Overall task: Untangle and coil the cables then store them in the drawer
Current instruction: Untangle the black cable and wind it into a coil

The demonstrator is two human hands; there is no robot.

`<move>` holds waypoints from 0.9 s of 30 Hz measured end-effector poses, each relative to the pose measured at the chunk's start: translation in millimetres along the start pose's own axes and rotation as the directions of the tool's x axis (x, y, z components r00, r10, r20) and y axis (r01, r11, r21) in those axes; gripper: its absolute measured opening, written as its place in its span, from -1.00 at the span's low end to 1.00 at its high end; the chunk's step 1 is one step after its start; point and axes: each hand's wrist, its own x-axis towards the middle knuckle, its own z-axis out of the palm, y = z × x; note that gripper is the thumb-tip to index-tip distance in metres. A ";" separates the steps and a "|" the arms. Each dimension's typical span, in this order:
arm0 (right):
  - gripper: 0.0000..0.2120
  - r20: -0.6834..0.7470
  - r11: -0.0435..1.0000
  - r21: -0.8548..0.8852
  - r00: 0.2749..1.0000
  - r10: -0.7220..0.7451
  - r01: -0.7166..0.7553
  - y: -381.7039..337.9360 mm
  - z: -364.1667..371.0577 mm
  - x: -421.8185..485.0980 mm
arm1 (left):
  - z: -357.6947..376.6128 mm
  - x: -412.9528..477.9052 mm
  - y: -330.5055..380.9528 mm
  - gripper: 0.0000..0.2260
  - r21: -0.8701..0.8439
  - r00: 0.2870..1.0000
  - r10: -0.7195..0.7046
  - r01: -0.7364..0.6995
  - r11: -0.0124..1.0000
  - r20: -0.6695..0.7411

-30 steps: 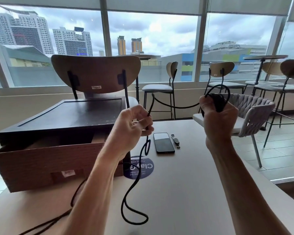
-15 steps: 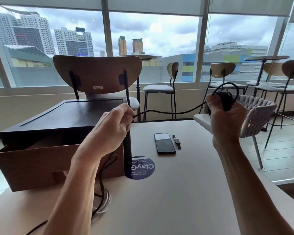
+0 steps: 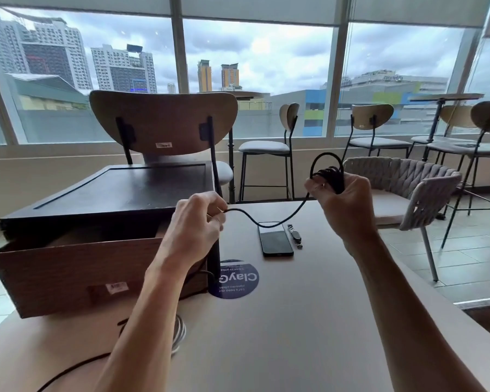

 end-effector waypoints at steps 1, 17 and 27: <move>-0.78 -0.012 0.998 0.026 0.999 0.051 -0.050 -0.6 -2.7 0.9 | -1.2 0.8 -3.4 -0.89 0.072 0.999 -0.001 0.004 0.997 -0.047; -0.70 0.204 0.849 0.283 0.893 0.402 -0.447 -23.6 13.7 -4.7 | 82.7 -18.2 60.2 -0.78 -0.620 0.949 -0.093 0.270 0.737 0.302; -0.55 0.363 0.302 0.784 0.795 0.487 -0.543 -14.8 -1.6 9.4 | 74.5 -13.4 27.5 -0.75 -0.191 0.894 -0.206 0.300 0.934 0.398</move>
